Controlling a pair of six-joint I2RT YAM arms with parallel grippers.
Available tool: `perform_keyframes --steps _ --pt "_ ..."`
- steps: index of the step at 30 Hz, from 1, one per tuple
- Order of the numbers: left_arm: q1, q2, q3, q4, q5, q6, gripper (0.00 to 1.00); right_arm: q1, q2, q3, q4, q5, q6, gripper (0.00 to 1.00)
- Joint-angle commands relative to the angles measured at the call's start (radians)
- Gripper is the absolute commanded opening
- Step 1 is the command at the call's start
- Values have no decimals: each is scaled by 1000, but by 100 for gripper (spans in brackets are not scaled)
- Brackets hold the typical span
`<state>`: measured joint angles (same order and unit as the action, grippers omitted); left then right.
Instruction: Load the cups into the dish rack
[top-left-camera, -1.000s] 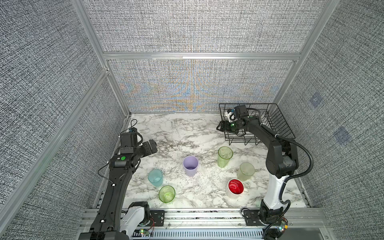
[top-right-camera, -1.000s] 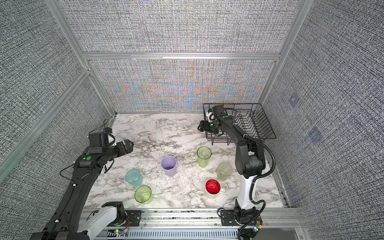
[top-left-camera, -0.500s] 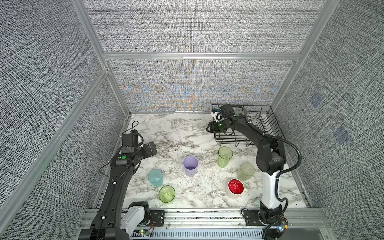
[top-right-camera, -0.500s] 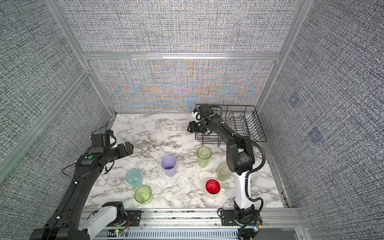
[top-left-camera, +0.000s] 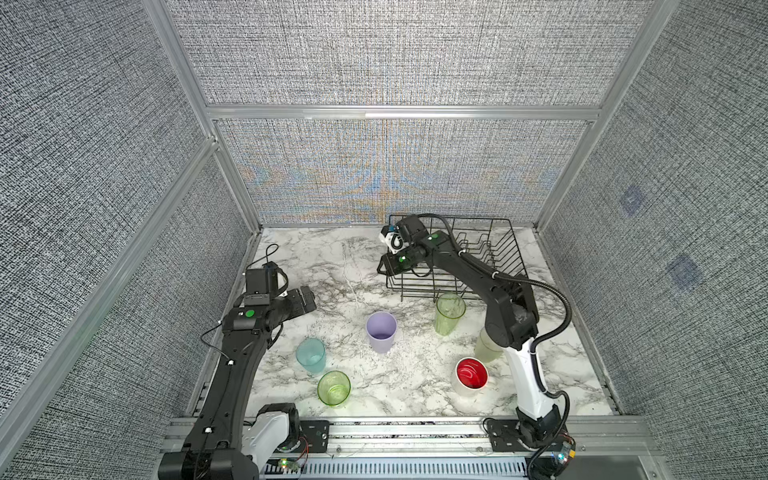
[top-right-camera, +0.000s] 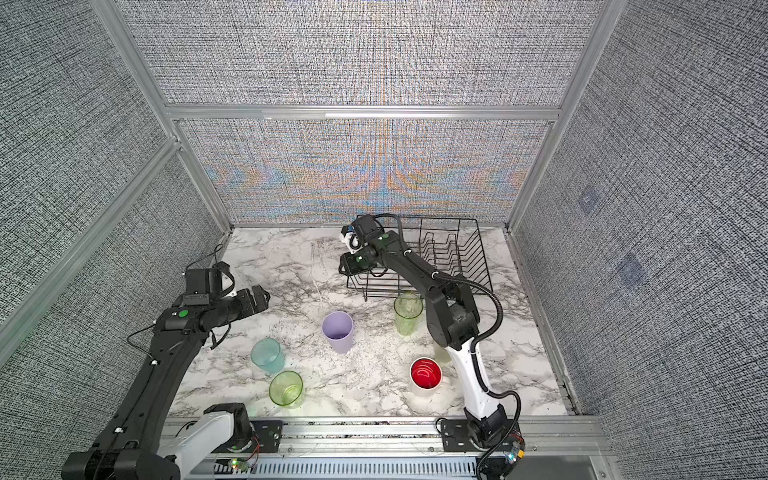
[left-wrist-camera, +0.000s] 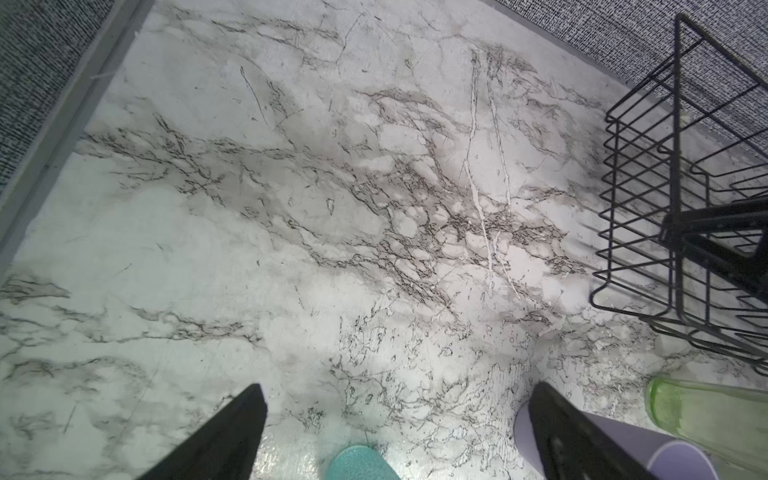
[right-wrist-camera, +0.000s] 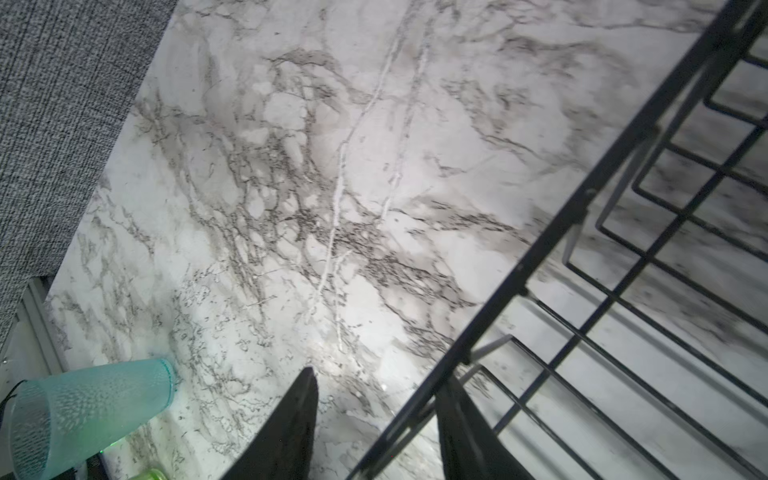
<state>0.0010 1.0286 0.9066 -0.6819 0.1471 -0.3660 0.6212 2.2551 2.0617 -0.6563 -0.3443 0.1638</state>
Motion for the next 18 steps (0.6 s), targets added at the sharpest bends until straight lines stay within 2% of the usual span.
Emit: perform_keyframes --steps 1,6,11,14,18 --pt "1 11 -1 10 51 -17 99 41 27 52 15 -47 6 47" --pt "1 29 -1 5 79 -24 99 86 70 149 -9 -73 10 47" --pt "1 31 -1 9 126 -11 99 106 38 172 -37 -81 -8 47" --pt "1 26 -5 33 173 -5 99 106 -30 143 -68 -56 -27 48" --pt "0 14 -22 70 260 -2 99 106 -181 3 -60 27 -48 52"
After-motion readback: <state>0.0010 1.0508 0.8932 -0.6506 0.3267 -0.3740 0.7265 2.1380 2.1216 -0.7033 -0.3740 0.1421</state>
